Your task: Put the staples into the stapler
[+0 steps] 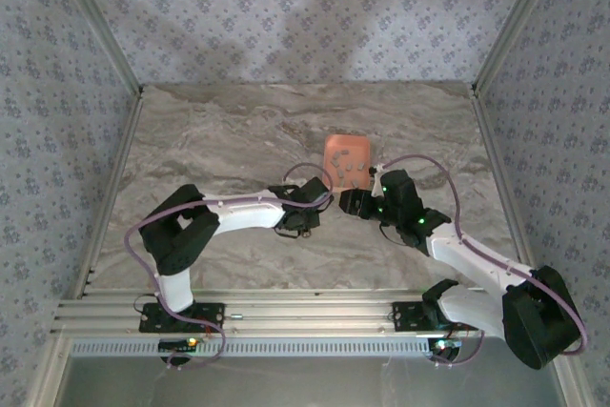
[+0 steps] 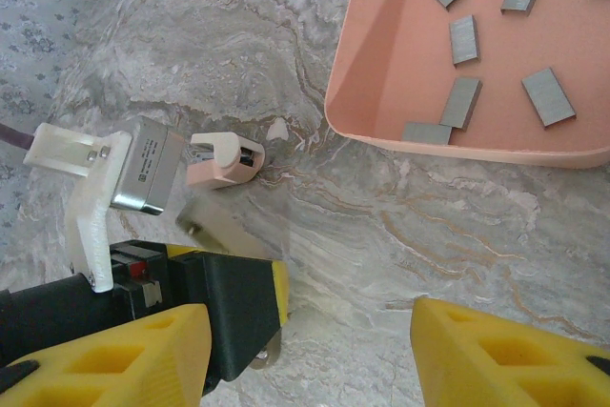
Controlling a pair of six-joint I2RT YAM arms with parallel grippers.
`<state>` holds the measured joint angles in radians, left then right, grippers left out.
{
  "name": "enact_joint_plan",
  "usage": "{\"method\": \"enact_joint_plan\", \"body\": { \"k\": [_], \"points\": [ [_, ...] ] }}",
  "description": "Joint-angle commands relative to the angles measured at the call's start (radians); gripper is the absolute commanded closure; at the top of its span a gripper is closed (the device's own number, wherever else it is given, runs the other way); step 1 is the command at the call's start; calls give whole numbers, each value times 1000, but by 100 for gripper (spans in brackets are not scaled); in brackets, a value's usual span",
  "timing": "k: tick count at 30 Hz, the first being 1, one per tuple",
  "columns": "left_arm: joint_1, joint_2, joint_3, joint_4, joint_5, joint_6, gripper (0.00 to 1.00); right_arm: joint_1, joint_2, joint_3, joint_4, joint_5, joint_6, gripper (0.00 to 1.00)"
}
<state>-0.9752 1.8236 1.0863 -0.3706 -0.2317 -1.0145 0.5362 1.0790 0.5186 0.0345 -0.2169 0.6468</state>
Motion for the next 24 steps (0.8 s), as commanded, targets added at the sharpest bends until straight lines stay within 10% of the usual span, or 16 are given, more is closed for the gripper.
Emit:
{"method": "enact_joint_plan", "body": {
  "k": [1, 12, 24],
  "points": [
    [1, 27, 19, -6, 30, 7, 57, -5, -7, -13, 7, -9, -9, 42],
    [-1, 20, 17, -4, 29, 12, 72, -6, -19, -13, -1, -9, -9, 42],
    [-9, 50, 82, -78, 31, 95, 66, -6, -24, -13, -7, -9, -10, 42]
  ]
}}
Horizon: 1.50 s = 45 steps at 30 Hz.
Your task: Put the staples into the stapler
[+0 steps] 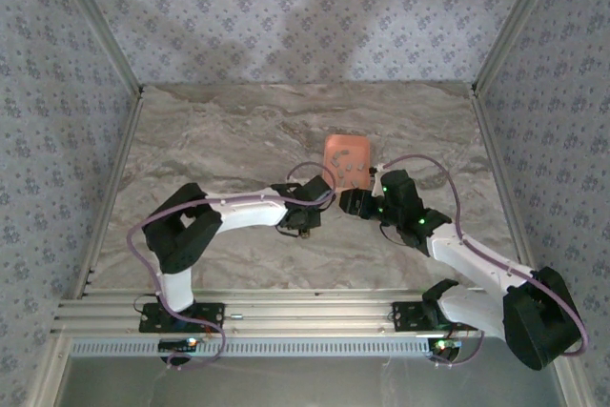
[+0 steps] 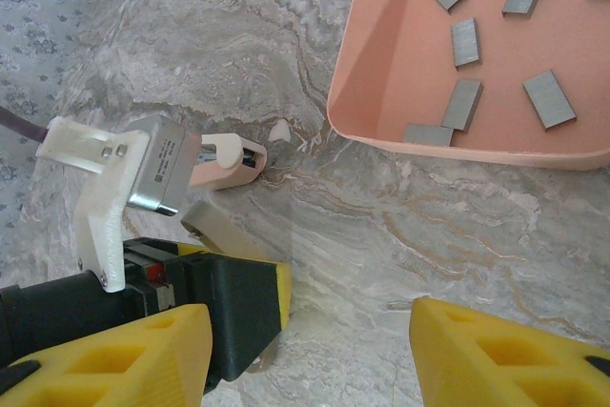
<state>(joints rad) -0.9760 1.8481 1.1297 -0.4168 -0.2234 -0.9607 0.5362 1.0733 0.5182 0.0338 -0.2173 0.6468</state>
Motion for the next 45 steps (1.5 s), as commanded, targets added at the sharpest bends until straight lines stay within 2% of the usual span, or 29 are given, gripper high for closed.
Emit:
{"method": "enact_joint_plan", "body": {
  "k": [1, 15, 25, 35, 45],
  "points": [
    [-12, 28, 50, -49, 15, 54, 65, -5, -18, -12, -6, -8, -9, 42],
    [-21, -2, 65, -75, -8, 72, 56, -8, -26, -9, -11, -7, -9, 42],
    [-21, -18, 21, -38, -4, -13, 66, -7, -33, -9, -12, -9, -9, 42],
    [-21, -41, -4, -26, -26, -70, 67, -7, -37, -12, -8, -9, -9, 42],
    [-21, -72, -24, -4, -2, -83, 58, -8, -44, -13, -23, -7, -9, 42]
  ]
}}
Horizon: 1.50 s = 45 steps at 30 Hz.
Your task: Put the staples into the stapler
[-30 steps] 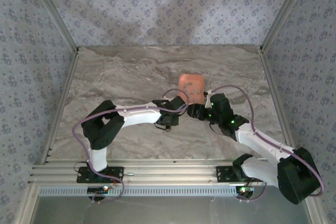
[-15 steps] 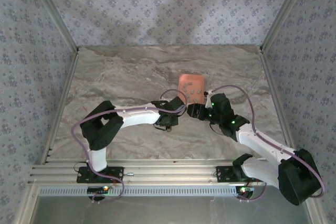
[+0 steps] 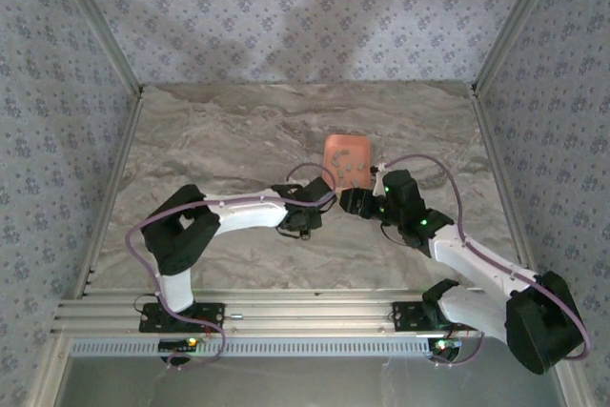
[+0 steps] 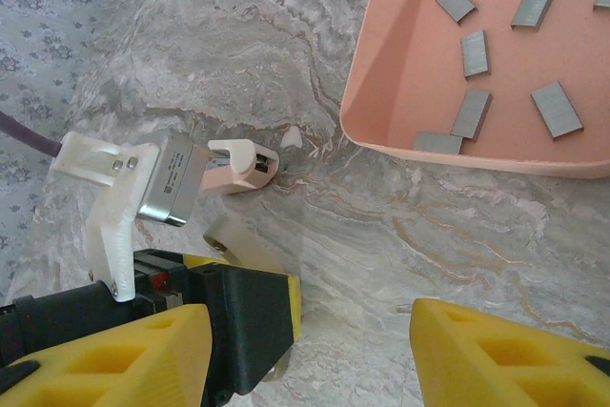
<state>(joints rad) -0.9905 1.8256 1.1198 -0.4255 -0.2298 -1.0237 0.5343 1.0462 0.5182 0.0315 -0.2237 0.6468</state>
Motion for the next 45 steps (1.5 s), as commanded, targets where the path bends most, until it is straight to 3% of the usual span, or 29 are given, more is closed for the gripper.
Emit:
{"method": "enact_joint_plan", "body": {
  "k": [1, 13, 27, 33, 39, 45],
  "points": [
    [-7, -55, -18, 9, 11, -22, 57, -7, -18, -13, -22, 0, -10, 42],
    [-5, -57, -47, 48, 87, -27, 54, -7, -27, -14, -31, 4, -10, 41],
    [8, -200, -60, -58, -32, 7, 53, -7, -34, -7, -33, 8, -9, 41],
    [80, -329, -93, -96, -61, 33, 51, -4, -28, -2, -29, 14, -9, 41],
    [160, -488, -250, -1, -51, -74, 50, 0, 11, 71, -89, 18, -143, 39],
    [288, -605, -350, 24, -5, -77, 50, 20, 128, 227, -165, -3, -300, 38]
  ]
}}
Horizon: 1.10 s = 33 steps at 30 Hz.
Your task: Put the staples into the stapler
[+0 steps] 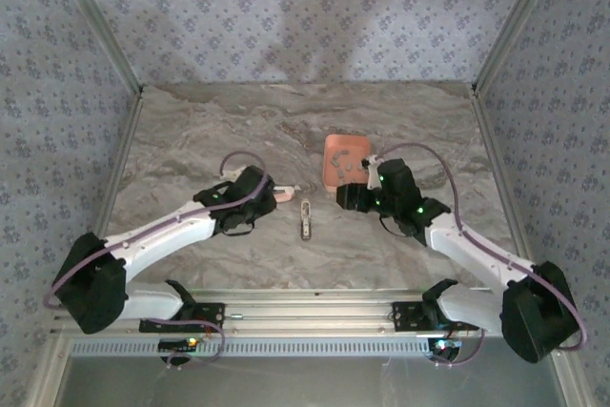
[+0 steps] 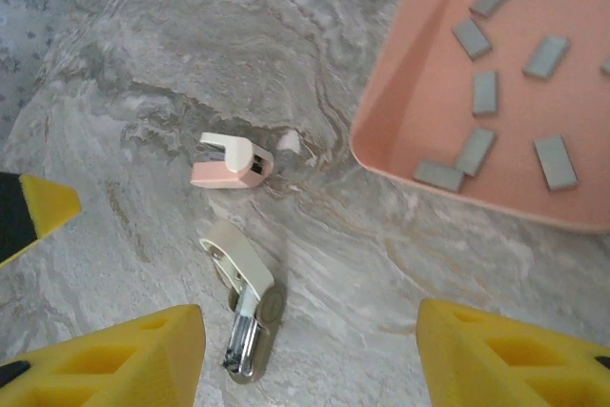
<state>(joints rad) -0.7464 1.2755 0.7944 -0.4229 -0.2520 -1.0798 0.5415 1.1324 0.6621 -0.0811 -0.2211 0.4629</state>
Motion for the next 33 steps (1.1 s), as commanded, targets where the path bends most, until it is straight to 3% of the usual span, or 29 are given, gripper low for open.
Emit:
{"method": "enact_joint_plan", "body": {
  "k": [1, 15, 23, 33],
  "points": [
    [62, -72, -37, 19, 16, -20, 50, 19, 65, 110, -61, -11, -138, 38],
    [360, -263, -198, 29, 124, 47, 49, 134, 473, 588, -241, -87, -424, 37],
    [493, -265, -233, 29, 193, 99, 49, 159, 712, 829, -352, -128, -546, 36],
    [610, -226, -255, 55, 281, 116, 48, 189, 962, 1081, -569, -155, -853, 26]
  ]
}}
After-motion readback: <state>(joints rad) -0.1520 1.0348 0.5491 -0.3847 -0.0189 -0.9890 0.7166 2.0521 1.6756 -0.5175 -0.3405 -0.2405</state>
